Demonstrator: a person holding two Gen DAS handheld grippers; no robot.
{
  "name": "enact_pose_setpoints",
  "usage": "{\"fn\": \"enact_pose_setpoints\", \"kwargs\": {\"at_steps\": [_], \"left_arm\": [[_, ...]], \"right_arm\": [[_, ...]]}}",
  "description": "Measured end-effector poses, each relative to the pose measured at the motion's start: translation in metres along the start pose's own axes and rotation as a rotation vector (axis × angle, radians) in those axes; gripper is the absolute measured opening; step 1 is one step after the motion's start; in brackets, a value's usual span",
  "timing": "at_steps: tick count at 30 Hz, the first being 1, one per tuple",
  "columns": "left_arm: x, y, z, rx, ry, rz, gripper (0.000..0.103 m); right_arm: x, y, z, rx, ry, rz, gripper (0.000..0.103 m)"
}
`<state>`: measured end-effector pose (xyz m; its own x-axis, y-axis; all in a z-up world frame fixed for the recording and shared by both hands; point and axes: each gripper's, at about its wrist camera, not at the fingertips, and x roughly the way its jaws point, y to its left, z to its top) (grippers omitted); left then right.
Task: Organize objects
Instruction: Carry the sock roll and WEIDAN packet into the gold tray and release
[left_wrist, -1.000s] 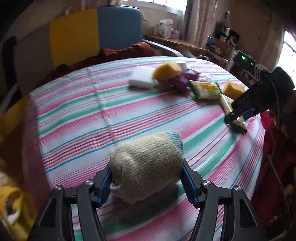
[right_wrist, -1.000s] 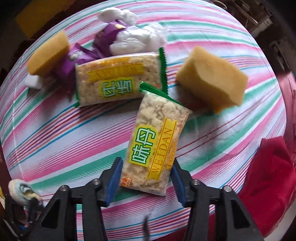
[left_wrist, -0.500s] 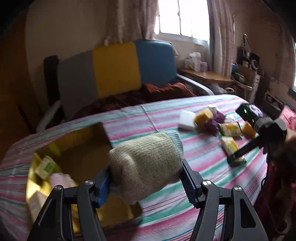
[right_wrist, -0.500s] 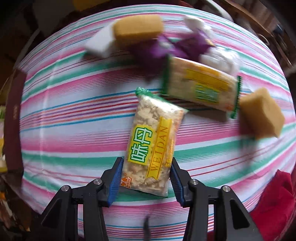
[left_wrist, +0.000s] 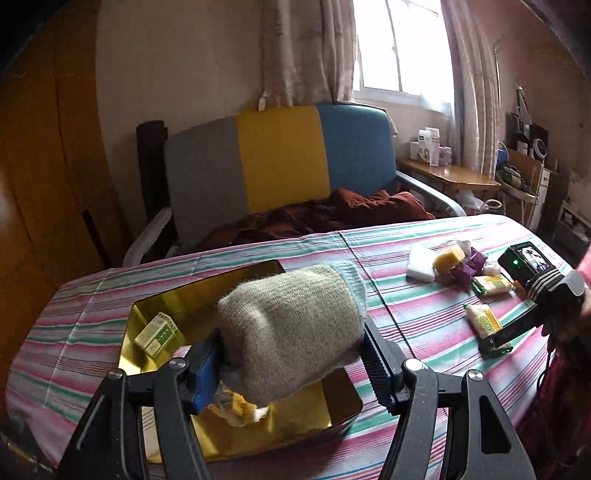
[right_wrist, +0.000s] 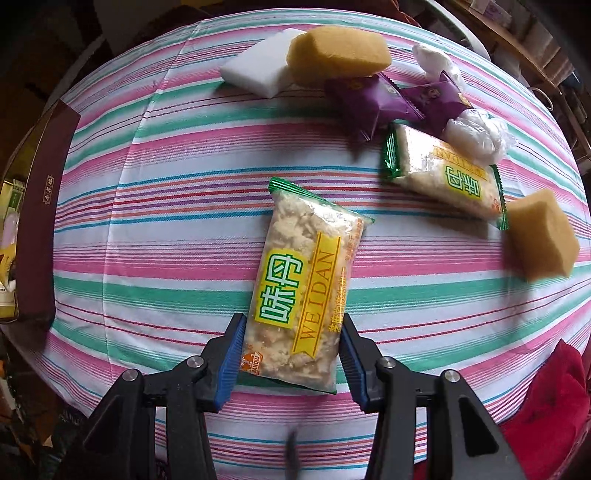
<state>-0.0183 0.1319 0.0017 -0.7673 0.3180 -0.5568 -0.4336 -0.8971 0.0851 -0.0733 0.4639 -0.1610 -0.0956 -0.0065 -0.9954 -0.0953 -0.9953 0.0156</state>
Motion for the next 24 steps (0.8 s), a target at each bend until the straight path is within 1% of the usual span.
{"fn": "enact_pose_setpoints", "kwargs": {"at_steps": [1,4,6,8,9,11,17,19,24], "left_arm": [[-0.001,0.0,-0.001,0.0,0.0,0.004,0.067],[-0.004,0.004,-0.002,-0.006,0.003,0.015,0.067],[-0.005,0.007,-0.004,-0.011,0.003,0.023,0.067],[-0.004,0.009,-0.005,-0.014,0.008,0.025,0.067],[-0.004,0.01,-0.006,-0.017,0.009,0.026,0.067],[-0.002,0.012,-0.007,-0.021,0.014,0.026,0.067],[0.001,0.021,-0.014,-0.033,0.034,0.04,0.067],[0.003,0.025,-0.016,-0.038,0.041,0.05,0.067],[0.003,0.034,-0.019,-0.052,0.042,0.069,0.068]], "right_arm": [[-0.006,0.013,0.001,0.0,-0.001,0.001,0.049],[-0.012,0.015,0.0,0.005,-0.009,0.022,0.049],[-0.017,0.014,0.0,0.018,-0.019,0.056,0.048],[-0.019,0.019,-0.001,0.028,-0.032,0.098,0.048],[-0.019,0.024,-0.002,0.021,-0.04,0.105,0.048],[-0.018,0.036,-0.002,0.002,-0.041,0.105,0.048],[-0.016,0.077,-0.004,-0.032,-0.077,0.207,0.048],[-0.017,0.09,-0.006,-0.048,-0.089,0.229,0.048],[-0.031,0.116,-0.006,-0.09,-0.126,0.303,0.048]]}}
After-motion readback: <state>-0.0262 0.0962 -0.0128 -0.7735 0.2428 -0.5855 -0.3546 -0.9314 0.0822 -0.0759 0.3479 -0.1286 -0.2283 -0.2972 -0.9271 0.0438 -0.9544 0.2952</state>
